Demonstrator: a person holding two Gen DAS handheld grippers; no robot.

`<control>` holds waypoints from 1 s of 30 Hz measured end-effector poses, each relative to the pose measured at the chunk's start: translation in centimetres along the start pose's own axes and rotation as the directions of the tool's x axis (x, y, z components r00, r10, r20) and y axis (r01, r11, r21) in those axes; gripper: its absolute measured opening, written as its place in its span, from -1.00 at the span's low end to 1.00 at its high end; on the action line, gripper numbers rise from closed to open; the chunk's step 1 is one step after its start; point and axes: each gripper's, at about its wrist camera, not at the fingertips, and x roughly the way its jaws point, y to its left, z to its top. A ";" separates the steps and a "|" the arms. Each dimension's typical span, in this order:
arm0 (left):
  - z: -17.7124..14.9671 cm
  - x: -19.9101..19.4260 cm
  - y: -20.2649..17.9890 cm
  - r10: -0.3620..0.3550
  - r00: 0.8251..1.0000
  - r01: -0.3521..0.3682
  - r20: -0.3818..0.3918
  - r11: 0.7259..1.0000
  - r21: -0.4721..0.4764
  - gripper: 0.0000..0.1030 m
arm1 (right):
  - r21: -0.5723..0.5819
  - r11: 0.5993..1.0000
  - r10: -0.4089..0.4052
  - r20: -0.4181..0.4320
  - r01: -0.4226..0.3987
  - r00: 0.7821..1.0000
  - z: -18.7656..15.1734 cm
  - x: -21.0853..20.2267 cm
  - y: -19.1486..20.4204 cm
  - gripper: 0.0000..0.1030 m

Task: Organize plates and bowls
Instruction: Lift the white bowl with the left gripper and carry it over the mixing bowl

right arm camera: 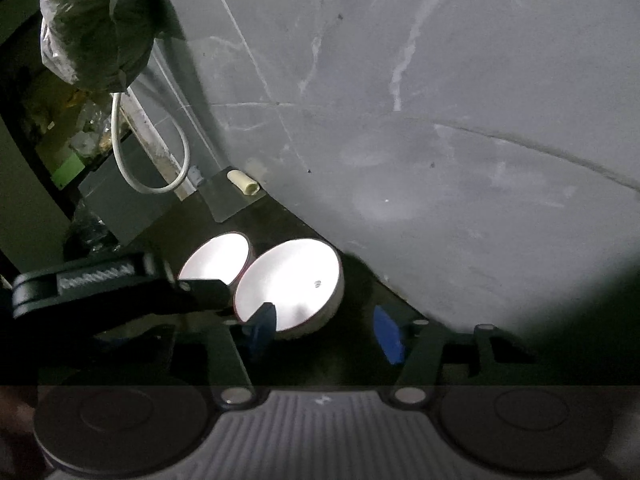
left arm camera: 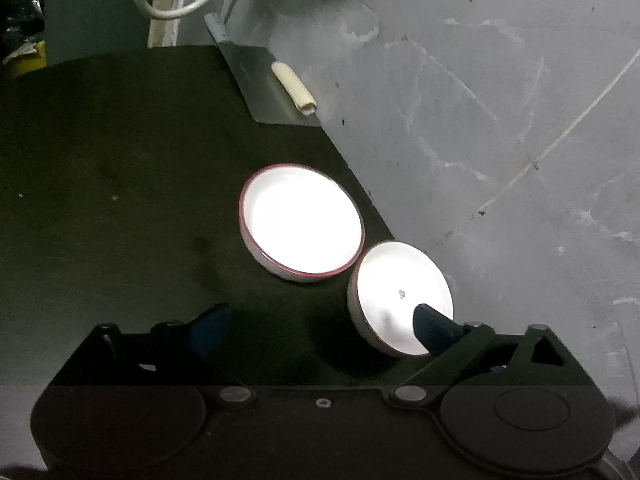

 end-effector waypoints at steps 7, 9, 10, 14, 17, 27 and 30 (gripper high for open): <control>-0.1 1.3 -0.4 -0.028 0.999 0.028 -0.028 0.999 -0.017 0.28 | -0.018 1.000 0.011 -0.028 -0.011 1.000 0.6 1.8 0.3 0.10; -0.1 1.5 -0.4 -0.044 0.998 0.043 -0.033 0.999 -0.023 0.08 | -0.012 1.000 0.013 -0.037 -0.014 0.999 0.8 1.9 0.3 -0.01; -0.1 1.6 -0.4 -0.054 0.998 0.053 -0.037 0.998 -0.027 0.00 | -0.010 1.000 0.014 -0.041 -0.014 0.999 0.8 2.1 0.2 -0.10; -0.2 1.8 -0.3 -0.064 0.997 0.062 -0.038 0.997 -0.039 -0.18 | -0.014 1.000 0.025 -0.055 -0.026 0.998 0.8 2.6 0.1 -0.26; -0.3 1.8 0.0 -0.078 0.996 0.076 -0.039 0.996 -0.057 -0.28 | -0.006 0.999 0.043 -0.065 -0.043 0.997 0.8 2.7 0.0 -0.29; -0.5 2.1 -0.4 -0.110 0.993 0.109 -0.035 0.993 -0.047 -0.68 | 0.001 0.999 0.040 -0.071 -0.040 0.997 0.8 3.1 -0.1 -0.47; -0.8 1.6 -0.3 -0.114 0.993 0.112 -0.040 0.993 -0.042 -0.70 | -0.003 0.999 0.040 -0.075 -0.040 0.996 0.6 2.8 -0.2 -0.55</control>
